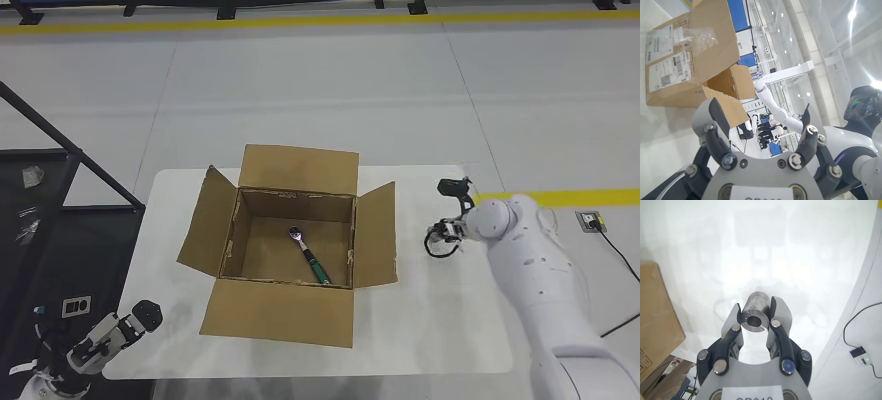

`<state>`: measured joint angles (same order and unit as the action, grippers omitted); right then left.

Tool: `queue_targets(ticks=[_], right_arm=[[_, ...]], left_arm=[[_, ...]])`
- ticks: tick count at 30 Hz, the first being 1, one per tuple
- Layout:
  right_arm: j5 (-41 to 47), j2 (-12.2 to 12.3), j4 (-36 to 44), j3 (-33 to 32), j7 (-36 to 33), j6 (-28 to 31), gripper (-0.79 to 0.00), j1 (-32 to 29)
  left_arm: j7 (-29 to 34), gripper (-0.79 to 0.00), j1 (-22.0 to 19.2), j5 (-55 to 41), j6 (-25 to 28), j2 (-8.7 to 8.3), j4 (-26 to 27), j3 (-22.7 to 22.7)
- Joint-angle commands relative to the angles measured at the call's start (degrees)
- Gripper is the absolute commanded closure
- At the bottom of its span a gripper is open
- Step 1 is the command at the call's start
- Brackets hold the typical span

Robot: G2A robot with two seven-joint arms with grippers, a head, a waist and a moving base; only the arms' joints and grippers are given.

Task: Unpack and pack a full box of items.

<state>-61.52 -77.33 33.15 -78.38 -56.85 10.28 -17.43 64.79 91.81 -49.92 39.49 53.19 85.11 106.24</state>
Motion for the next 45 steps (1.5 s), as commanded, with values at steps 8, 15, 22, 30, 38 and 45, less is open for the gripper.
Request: queue_targets(ticks=[8,15,22,30,38,45], right_arm=[[-8.8,1.1,60.5,1.2,-5.7,-16.9,0.000,-18.6],[-15.7,-0.5,71.5,14.0,-5.9,-19.6,0.000,-16.8],[-10.0,-4.7,54.3,29.6,-7.4,-13.9,0.000,-2.4],[1.8,-13.5,23.4,46.2,-7.4,-5.9,0.000,9.5],[10.2,-22.8,-2.6,52.8,-1.0,0.6,0.000,12.7],[12.2,-27.6,-14.3,53.6,5.7,0.4,0.000,12.6]], left_arm=[[0.0,-0.785,0.0,0.0,0.0,0.00,0.0,0.0],[0.0,-0.785,0.0,0.0,0.0,0.00,0.0,0.0],[0.0,-0.785,0.0,0.0,0.0,0.00,0.0,0.0],[0.0,-0.785,0.0,0.0,0.0,0.00,0.0,0.0],[0.0,-0.785,0.0,0.0,0.0,0.00,0.0,0.0],[0.0,-0.785,0.0,0.0,0.0,0.00,0.0,0.0]])
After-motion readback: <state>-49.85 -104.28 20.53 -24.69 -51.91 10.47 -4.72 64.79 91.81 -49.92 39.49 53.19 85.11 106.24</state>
